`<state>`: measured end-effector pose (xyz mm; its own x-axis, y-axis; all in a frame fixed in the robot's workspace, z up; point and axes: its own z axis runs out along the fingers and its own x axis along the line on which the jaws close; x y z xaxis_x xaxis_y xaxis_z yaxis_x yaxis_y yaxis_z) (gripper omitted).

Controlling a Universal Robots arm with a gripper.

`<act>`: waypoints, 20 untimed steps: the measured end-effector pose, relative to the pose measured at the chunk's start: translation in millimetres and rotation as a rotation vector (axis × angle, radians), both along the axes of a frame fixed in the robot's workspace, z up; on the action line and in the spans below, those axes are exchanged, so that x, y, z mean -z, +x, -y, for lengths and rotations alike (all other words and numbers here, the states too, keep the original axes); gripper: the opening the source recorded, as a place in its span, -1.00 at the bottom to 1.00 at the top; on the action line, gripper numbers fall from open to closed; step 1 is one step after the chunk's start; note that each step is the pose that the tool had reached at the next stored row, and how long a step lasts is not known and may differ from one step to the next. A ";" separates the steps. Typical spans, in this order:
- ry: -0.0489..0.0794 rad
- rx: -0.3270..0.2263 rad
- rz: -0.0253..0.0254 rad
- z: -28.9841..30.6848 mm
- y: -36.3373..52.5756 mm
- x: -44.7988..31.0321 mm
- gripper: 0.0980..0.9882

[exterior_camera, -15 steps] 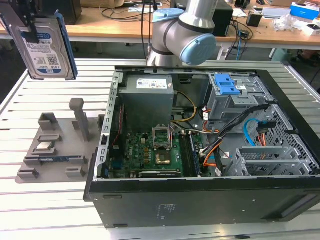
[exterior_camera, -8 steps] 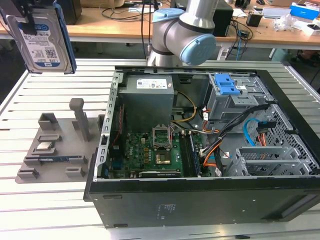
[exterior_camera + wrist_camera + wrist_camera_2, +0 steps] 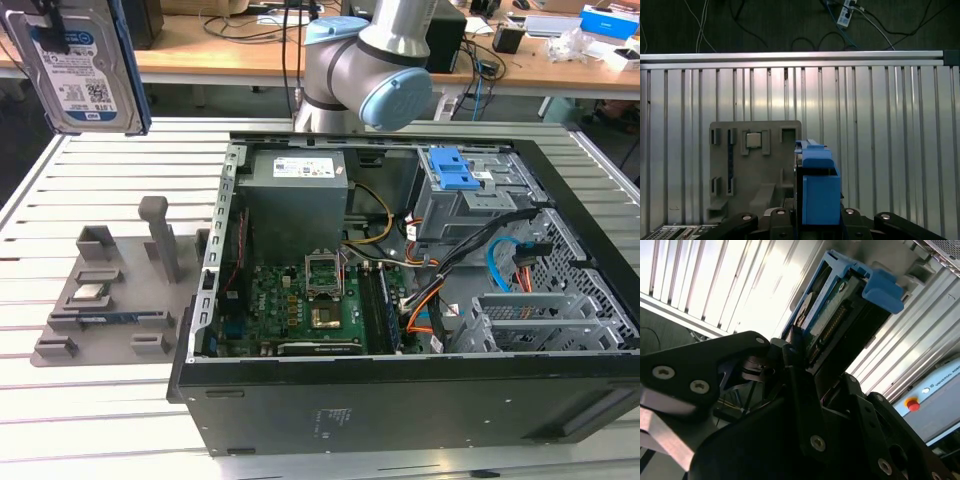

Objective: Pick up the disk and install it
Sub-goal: 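Pick up the disk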

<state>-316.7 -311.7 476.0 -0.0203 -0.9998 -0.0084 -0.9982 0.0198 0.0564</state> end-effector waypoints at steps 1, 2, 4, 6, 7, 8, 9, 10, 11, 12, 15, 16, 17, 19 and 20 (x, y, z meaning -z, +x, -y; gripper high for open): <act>0.000 0.000 -0.0003 -0.2 0.2 -1.9 -0.41; 0.000 0.000 -0.0007 -0.4 0.5 -4.7 -0.41; 0.000 0.000 -0.0012 -0.7 0.8 -7.8 -0.41; 0.000 0.000 -0.0017 -1.0 1.1 -11.1 -0.41; 0.000 0.000 -0.0020 -1.2 1.2 -12.4 -0.41; 0.000 0.000 -0.0024 -1.4 1.5 -15.0 -0.41; 0.000 0.000 -0.0026 -1.5 1.6 -16.2 -0.41; 0.000 0.000 -0.0028 -1.6 1.8 -17.6 -0.41; 0.000 0.000 -0.0029 -1.7 1.9 -19.4 -0.41; 0.000 0.000 -0.0033 -1.8 2.1 -21.0 -0.41; 0.000 0.000 -0.0042 -2.2 2.6 -25.9 -0.41; 0.000 0.000 -0.0047 -2.3 2.9 -28.2 -0.41; 0.000 0.000 -0.0052 -2.5 3.2 -30.1 -0.41; 0.000 0.000 -0.0058 -2.6 3.5 -32.3 -0.41; 0.000 0.000 -0.0060 -2.7 3.7 -33.5 -0.41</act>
